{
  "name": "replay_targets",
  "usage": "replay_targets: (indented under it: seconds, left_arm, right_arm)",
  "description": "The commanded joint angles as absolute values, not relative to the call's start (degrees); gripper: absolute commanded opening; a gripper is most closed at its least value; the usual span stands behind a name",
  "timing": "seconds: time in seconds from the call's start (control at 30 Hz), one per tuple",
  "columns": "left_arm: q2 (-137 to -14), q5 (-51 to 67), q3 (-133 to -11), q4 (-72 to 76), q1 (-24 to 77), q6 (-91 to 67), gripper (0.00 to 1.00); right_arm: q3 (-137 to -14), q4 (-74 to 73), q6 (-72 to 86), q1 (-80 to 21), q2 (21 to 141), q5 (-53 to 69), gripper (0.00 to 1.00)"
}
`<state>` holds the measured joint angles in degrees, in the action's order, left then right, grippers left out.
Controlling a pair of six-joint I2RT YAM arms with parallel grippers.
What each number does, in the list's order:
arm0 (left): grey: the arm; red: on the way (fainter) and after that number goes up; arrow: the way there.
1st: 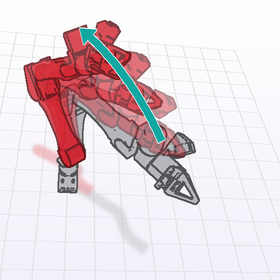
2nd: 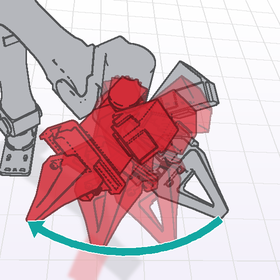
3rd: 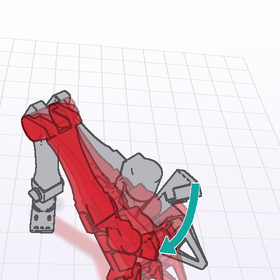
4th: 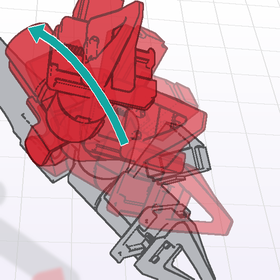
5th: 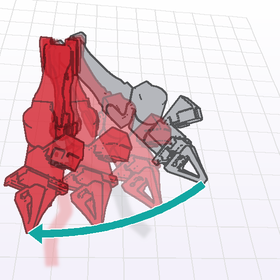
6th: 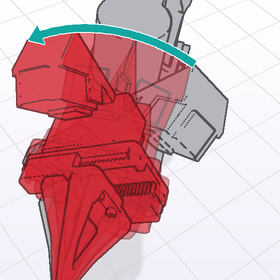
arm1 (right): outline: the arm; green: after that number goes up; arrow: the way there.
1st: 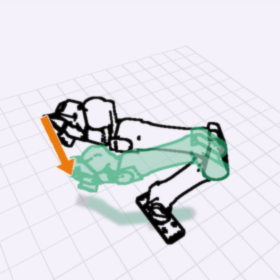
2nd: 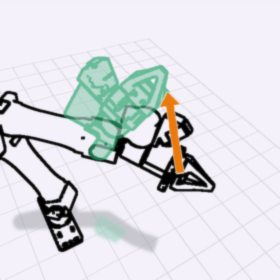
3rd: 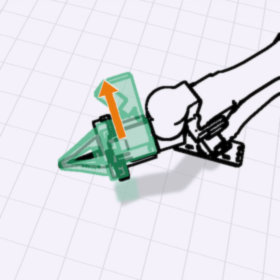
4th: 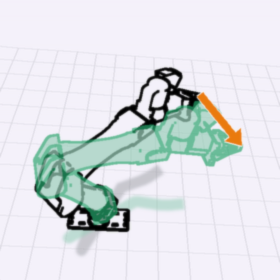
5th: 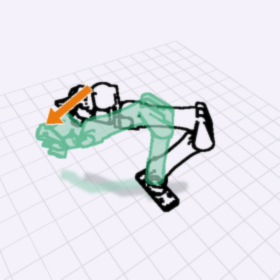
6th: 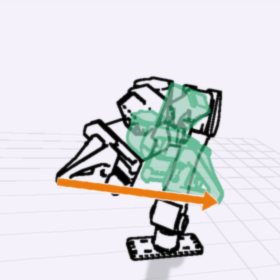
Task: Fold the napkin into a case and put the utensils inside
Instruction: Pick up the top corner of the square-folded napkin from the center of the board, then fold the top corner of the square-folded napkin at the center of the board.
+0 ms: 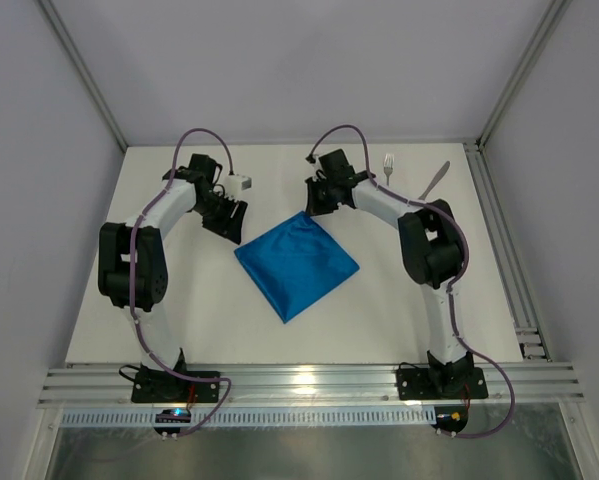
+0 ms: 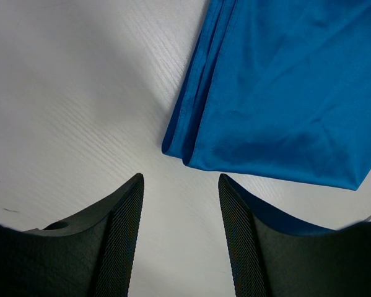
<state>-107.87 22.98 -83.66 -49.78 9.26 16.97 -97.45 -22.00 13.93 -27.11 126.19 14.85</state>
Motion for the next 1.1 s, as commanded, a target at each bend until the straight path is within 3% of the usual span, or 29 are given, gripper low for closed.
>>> replay_targets:
  seconds: [0.0,0.23,0.63,1.07]
  left_arm:
    - [-106.52,23.38,-84.29,-50.01,9.05,17.93,0.54]
    - [-106.44,23.55,-84.37,-50.01,8.70,18.19,0.54]
    - [-106.87,24.61,-83.85,-49.39,7.47,17.58,0.53]
    - [-107.58,27.51,-82.88,-49.22,7.73,16.44,0.50]
  right_arm:
    - [-96.24,-18.11,11.87,-28.04,120.50,13.36,0.04]
    - [-91.94,-17.32,10.11,-30.14,116.99,15.90,0.04]
    - [-67.43,-2.73,8.26,-41.48,104.77,23.20,0.04]
    - [-58.71,-0.44,11.16,-48.34,99.32,20.92,0.04]
